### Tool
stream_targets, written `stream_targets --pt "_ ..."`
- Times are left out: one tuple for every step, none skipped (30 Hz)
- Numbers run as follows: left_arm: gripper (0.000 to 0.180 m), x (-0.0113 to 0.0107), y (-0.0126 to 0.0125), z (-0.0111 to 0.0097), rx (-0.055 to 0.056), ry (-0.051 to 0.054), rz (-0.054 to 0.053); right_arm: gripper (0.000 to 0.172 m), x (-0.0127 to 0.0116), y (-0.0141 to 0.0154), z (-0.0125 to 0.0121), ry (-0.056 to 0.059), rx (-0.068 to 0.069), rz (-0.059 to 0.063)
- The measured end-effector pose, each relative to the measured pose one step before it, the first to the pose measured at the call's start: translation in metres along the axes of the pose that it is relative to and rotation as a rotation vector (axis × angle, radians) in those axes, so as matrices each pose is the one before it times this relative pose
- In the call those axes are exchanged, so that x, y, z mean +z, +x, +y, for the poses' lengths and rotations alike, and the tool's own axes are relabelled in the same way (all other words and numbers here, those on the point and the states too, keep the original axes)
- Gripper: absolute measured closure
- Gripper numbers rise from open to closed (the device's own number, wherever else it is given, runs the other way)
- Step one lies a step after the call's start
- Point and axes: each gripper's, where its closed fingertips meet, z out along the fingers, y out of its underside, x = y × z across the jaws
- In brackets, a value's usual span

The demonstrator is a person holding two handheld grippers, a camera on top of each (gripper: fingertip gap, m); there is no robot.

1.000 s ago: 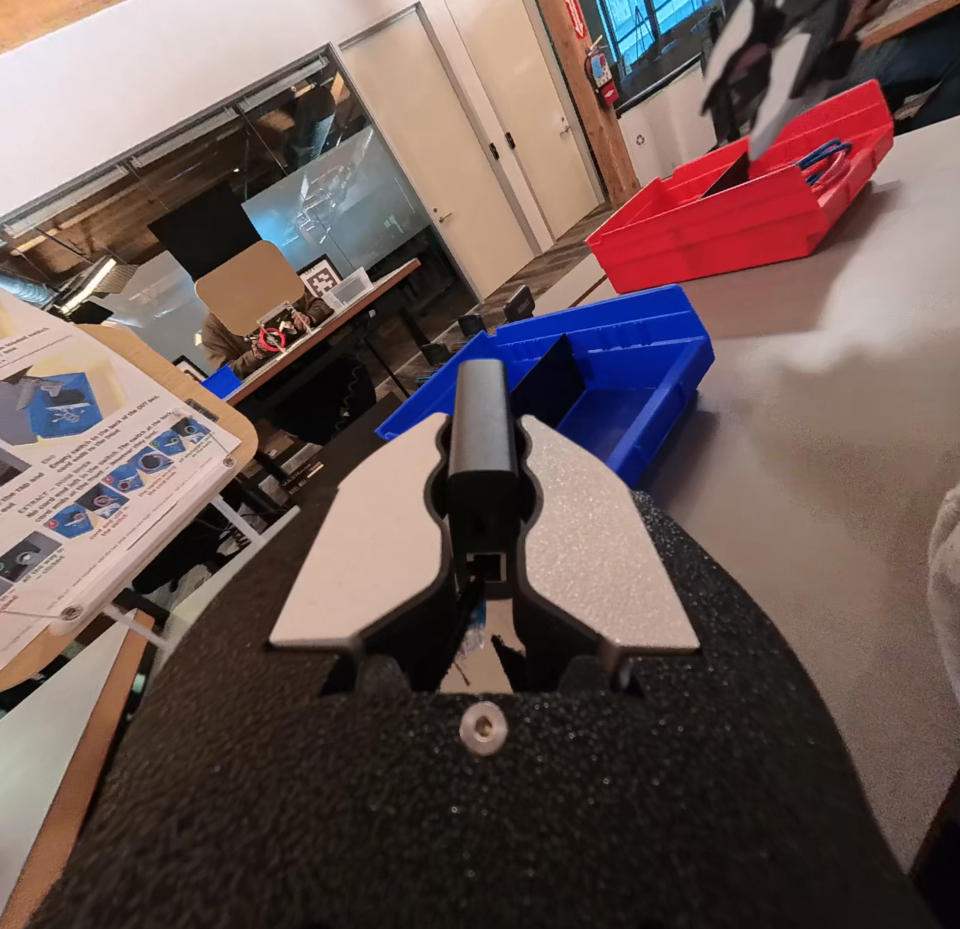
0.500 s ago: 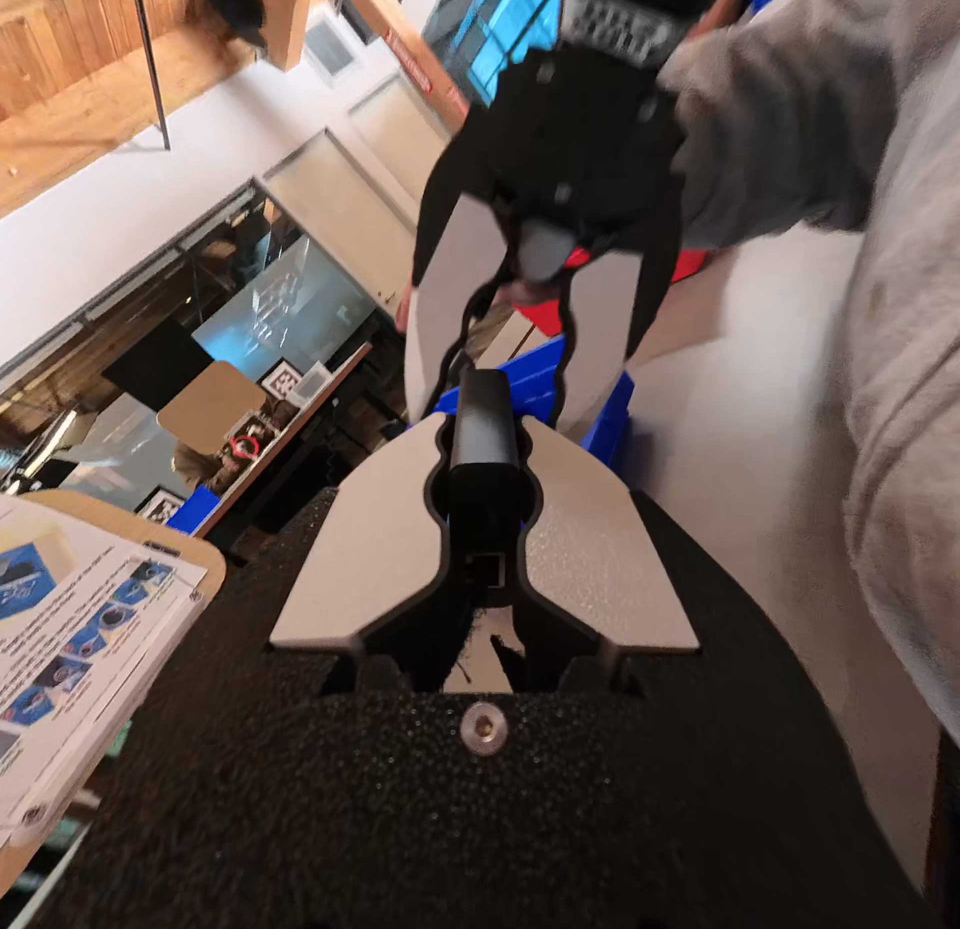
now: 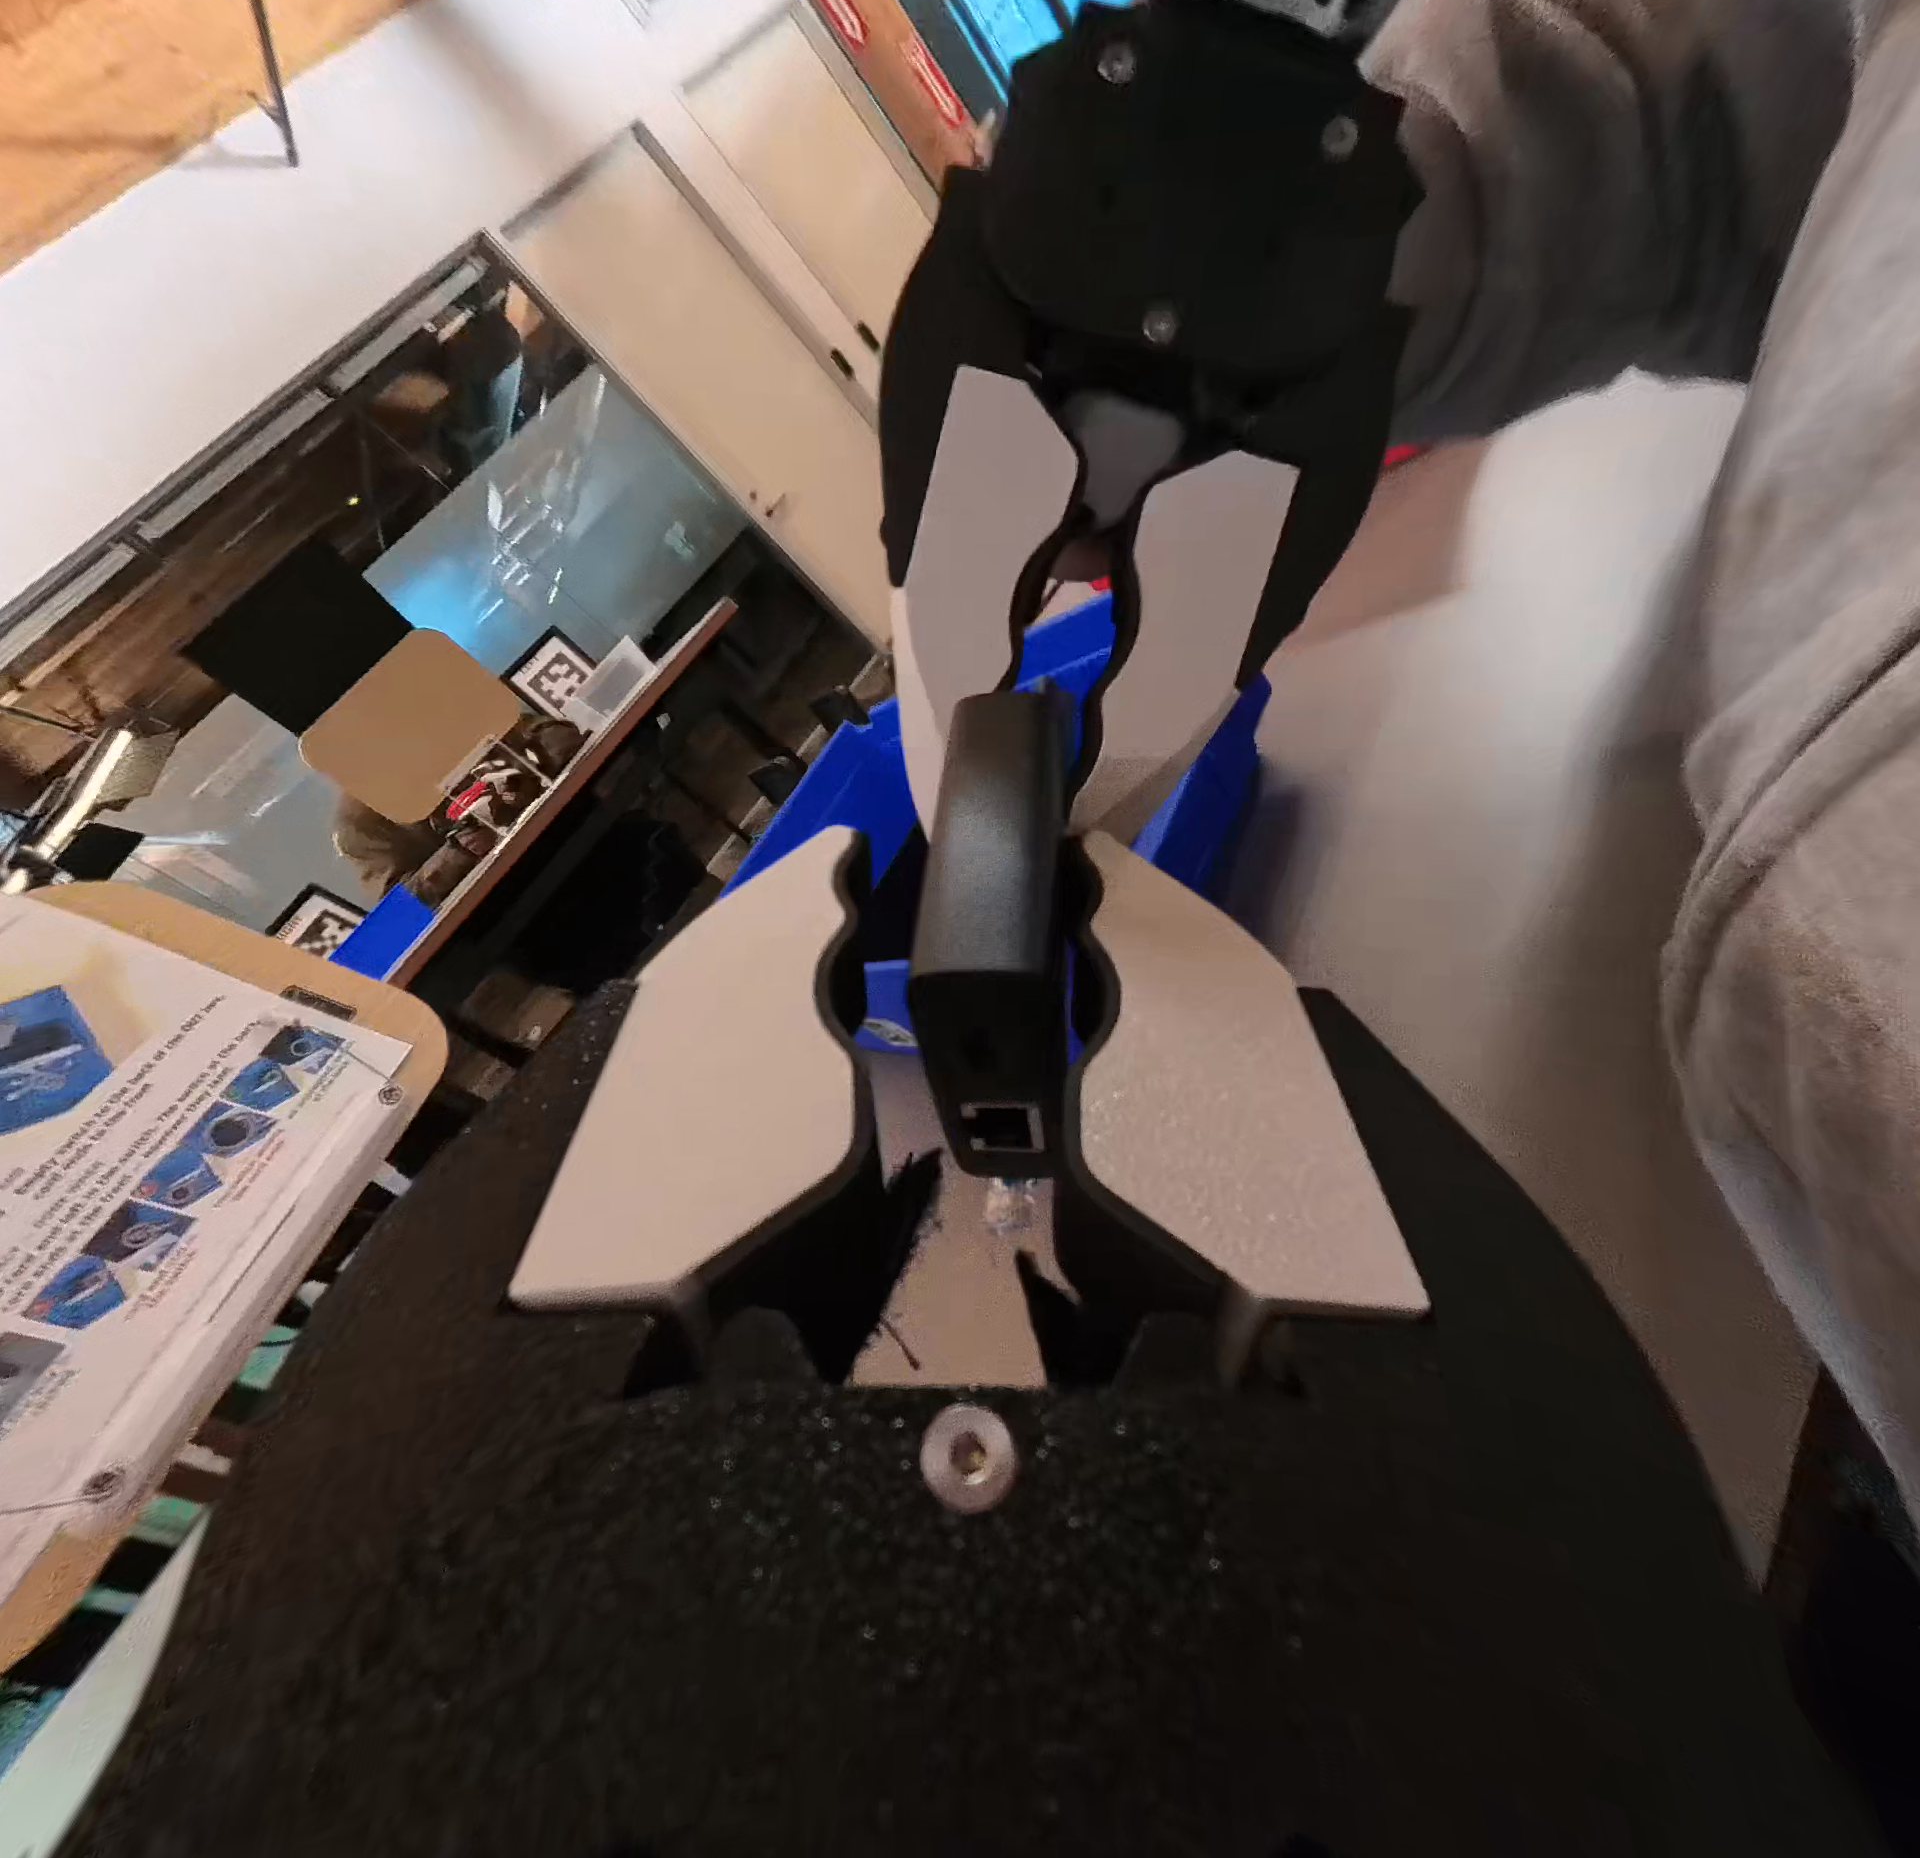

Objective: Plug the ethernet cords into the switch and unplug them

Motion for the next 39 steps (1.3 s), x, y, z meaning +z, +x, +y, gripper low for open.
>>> stream_targets --pt "0.151 0.00074 0.00255 -0.00025 0.0158 -0.0108 0.0124 0.157 -0.00016 0.00059 0.00018 0.0005 0.0037 0.0065" --pt "0.156 0.00042 0.00167 -0.00111 0.0074 0.0015 0.0059 0.157 -0.00077 0.00152 -0.00027 0.0025 0.0028 0.0065" --pt "0.157 0.00040 0.00062 0.00029 -0.0001 -0.0063 0.0033 0.157 -0.00047 0.00032 0.00019 -0.0019 0.0010 -0.0011" --pt "0.157 0.00019 0.00077 0.00181 -0.0075 -0.0189 0.0104 0.158 0.00001 -0.00021 0.00018 -0.0021 -0.0004 -0.0003" --pt "0.159 -0.00036 0.00167 0.00141 -0.0078 -0.0153 0.0209 0.158 -0.00015 -0.00057 -0.00091 0.0052 -0.0165 0.0028" --pt "0.160 -0.00080 0.00200 0.00006 0.0035 -0.0032 0.0192 0.158 -0.00067 -0.00176 -0.00172 0.0088 -0.0347 -0.0045" --pt "0.160 -0.00105 0.00239 -0.00064 0.0124 -0.0012 0.0180 0.158 -0.00074 -0.00318 -0.00194 0.0069 -0.0278 -0.0183" --pt "0.160 -0.00132 0.00408 -0.00065 0.0114 -0.0056 0.0349 0.158 -0.00098 -0.00542 -0.00283 0.0149 -0.0303 -0.0368" --pt "0.160 -0.00180 0.00642 -0.00156 0.0008 0.0027 0.0569 0.158 -0.00155 -0.00722 -0.00468 0.0259 -0.0494 -0.0465" --pt "0.160 -0.00193 0.00677 -0.00211 -0.0124 0.0110 0.0656 0.158 -0.00141 -0.00731 -0.00525 0.0211 -0.0493 -0.0472" --pt "0.160 -0.00141 0.00647 -0.00161 -0.0265 0.0127 0.0663 0.158 -0.00104 -0.00654 -0.00508 0.0160 -0.0499 -0.0465" --pt "0.160 -0.00084 0.00567 -0.00111 -0.0298 0.0110 0.0621 0.158 -0.00061 -0.00536 -0.00461 0.0115 -0.0422 -0.0418" --pt "0.160 -0.00077 0.00489 -0.00109 -0.0211 0.0072 0.0526 0.158 -0.00090 -0.00372 -0.00412 0.0071 -0.0404 -0.0311" --pt "0.159 -0.00079 0.00375 -0.00199 -0.0208 0.0093 0.0427 0.157 -0.00175 -0.00199 -0.00427 0.0088 -0.0398 -0.0218" --pt "0.159 -0.00103 0.00295 -0.00286 -0.0138 0.0118 0.0300 0.157 -0.00265 -0.00043 -0.00440 0.0107 -0.0187 -0.0185" --pt "0.159 -0.00174 0.00170 -0.00413 -0.0075 0.0124 0.0166 0.157 -0.00312 0.00118 -0.00386 0.0113 -0.0144 -0.0073" --pt "0.159 -0.00137 0.00077 -0.00375 -0.0044 0.0052 0.0085 0.157 -0.00338 0.00191 -0.00280 0.0060 -0.0209 0.0008" --pt "0.159 -0.00152 -0.00039 -0.00361 0.0044 0.0030 0.0004 0.157 -0.00310 0.00290 -0.00165 0.0013 -0.0155 0.0093" --pt "0.159 -0.00173 -0.00177 -0.00332 0.0159 0.0051 -0.0145 0.157 -0.00280 0.00333 -0.00038 -0.0006 -0.0070 0.0118" --pt "0.159 -0.00079 -0.00201 -0.00216 0.0095 -0.0034 -0.0133 0.157 -0.00237 0.00295 0.00035 -0.0031 0.0008 0.0097" --pt "0.159 -0.00119 -0.00233 -0.00261 0.0154 0.0020 -0.0160 0.157 -0.00218 0.00288 0.00025 -0.0033 -0.0077 0.0201" --pt "0.159 -0.00030 -0.00070 -0.00178 0.0206 -0.0034 -0.0120 0.158 -0.00226 0.00128 -0.00085 -0.0015 -0.0131 0.0125" --pt "0.159 0.00021 0.00115 -0.00298 0.0131 0.0028 0.0005 0.158 -0.00290 0.00078 -0.00219 0.0014 -0.0027 0.0073" --pt "0.159 -0.00039 -0.00053 -0.00348 0.0122 0.0089 -0.0122 0.158 -0.00314 0.00159 -0.00148 0.0043 0.0062 0.0101" --pt "0.159 0.00031 0.00078 -0.00279 0.0034 0.0030 0.0059 0.158 -0.00258 0.00041 -0.00184 0.0093 0.0163 0.0020" --pt "0.159 0.00047 -0.00066 -0.00193 0.0049 0.0067 -0.0042 0.157 -0.00173 0.00067 0.00017 -0.0007 0.0019 0.0107" --pt "0.159 0.00092 -0.00047 0.00002 0.0114 -0.0026 -0.0045 0.157 -0.00135 -0.00025 0.00021 -0.0004 0.0066 0.0040" --pt "0.159 0.00059 0.00031 -0.00163 -0.0030 0.0075 0.0049 0.157 -0.00203 0.00056 -0.00110 0.0087 0.0177 0.0074" --pt "0.158 -0.00014 -0.00105 -0.00257 0.0003 0.0168 -0.0088 0.158 -0.00279 0.00169 -0.00113 0.0127 0.0256 0.0137" --pt "0.158 0.00056 -0.00011 -0.00280 -0.0026 0.0119 -0.0029 0.158 -0.00255 0.00054 -0.00145 0.0087 0.0226 0.0098" --pt "0.158 0.00106 0.00040 -0.00173 0.0061 0.0088 -0.0038 0.157 -0.00208 -0.00095 -0.00148 0.0038 0.0119 0.0074" --pt "0.158 0.00141 0.00314 -0.00157 -0.0055 0.0104 0.0158 0.158 -0.00177 -0.00260 -0.00269 0.0119 0.0238 -0.0050" --pt "0.158 0.00137 0.00275 -0.00190 -0.0190 0.0187 0.0146 0.158 -0.00207 -0.00252 -0.00291 0.0225 0.0365 -0.0118" --pt "0.158 0.00169 0.00301 -0.00108 -0.0219 0.0149 0.0213 0.157 -0.00168 -0.00293 -0.00204 0.0201 0.0324 -0.0178" --pt "0.159 0.00216 0.00160 0.00031 -0.0122 0.0075 0.0112 0.158 -0.00120 -0.00252 -0.00043 0.0069 0.0163 -0.0168" --pt "0.158 0.00151 0.00142 0.00055 -0.0101 0.0058 0.0138 0.158 -0.00083 -0.00197 -0.00044 0.0040 0.0089 -0.0124" --pt "0.158 0.00128 0.00114 -0.00035 -0.0203 0.0102 0.0146 0.158 -0.00109 -0.00118 -0.00039 0.0010 0.0102 -0.0103" --pt "0.158 0.00073 -0.00049 -0.00009 -0.0132 0.0081 -0.0001 0.158 -0.00089 0.00016 0.00039 -0.0017 0.0105 -0.0004" --pt "0.158 0.00010 -0.00111 0.00053 -0.0011 -0.0053 -0.0061 0.158 0.00002 0.00088 0.00150 -0.0084 0.0021 0.0121"
